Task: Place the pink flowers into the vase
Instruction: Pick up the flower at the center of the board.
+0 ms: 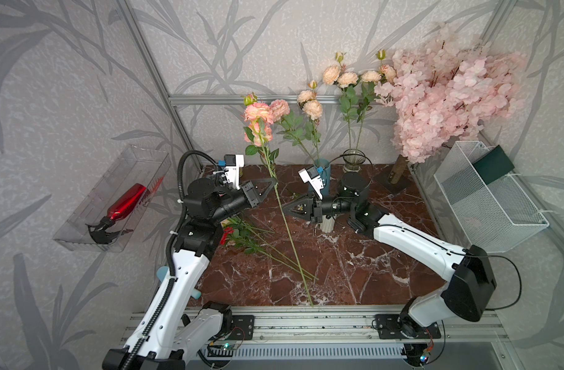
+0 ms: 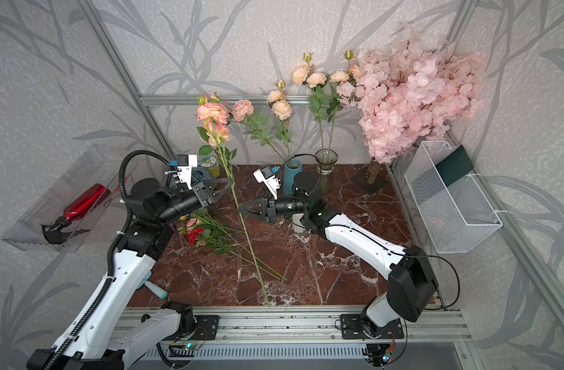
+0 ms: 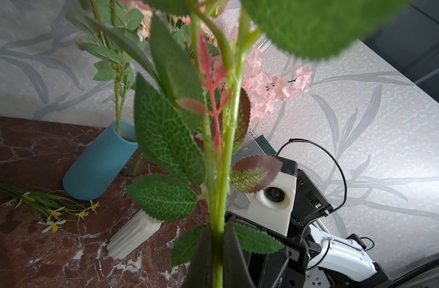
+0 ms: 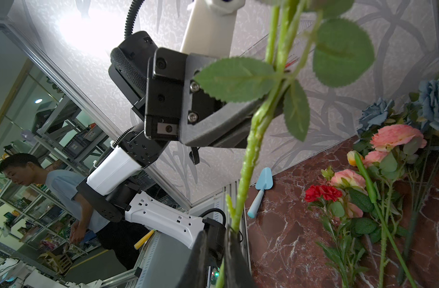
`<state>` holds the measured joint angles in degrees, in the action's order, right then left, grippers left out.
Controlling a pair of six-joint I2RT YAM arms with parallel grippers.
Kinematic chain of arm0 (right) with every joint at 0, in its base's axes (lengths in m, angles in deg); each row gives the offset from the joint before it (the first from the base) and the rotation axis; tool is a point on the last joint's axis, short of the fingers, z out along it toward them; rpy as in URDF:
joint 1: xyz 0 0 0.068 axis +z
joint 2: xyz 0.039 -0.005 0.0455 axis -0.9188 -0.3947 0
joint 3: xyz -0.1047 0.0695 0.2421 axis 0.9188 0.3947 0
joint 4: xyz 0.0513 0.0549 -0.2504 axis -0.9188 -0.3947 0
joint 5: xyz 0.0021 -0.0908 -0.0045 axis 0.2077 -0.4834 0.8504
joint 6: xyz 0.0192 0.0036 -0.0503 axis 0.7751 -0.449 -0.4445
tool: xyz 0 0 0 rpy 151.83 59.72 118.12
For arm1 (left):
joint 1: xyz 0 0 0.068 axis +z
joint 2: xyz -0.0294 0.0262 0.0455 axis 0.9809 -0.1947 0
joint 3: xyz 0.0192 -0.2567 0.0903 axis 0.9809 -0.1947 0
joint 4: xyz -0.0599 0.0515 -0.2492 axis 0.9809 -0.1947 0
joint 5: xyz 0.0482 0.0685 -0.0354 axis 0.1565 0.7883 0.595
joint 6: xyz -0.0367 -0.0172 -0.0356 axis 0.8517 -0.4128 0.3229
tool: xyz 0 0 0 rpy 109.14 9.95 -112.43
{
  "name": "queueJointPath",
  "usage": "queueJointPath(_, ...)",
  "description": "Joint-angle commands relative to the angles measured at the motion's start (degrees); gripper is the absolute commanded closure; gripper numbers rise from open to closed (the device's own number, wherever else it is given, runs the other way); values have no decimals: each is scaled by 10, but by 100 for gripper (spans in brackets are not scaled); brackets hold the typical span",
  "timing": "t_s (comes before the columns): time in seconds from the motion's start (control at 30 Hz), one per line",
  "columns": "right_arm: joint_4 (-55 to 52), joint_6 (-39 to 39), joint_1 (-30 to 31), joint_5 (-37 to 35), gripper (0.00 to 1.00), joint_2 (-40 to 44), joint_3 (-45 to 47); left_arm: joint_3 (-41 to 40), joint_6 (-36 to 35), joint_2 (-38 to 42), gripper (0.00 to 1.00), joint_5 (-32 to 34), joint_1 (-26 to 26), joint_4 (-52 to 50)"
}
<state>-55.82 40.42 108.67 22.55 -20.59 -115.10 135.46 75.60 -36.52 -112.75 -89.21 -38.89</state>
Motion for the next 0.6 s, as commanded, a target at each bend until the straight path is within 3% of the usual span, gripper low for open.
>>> queueJointPath(0.0,35,17,1,17,87,-4,-14,-3,11,4,100,-13,-1,37)
queueJointPath(0.57,31,13,6,16,87,-23,-23,1,22,5,100,-16,-5,48)
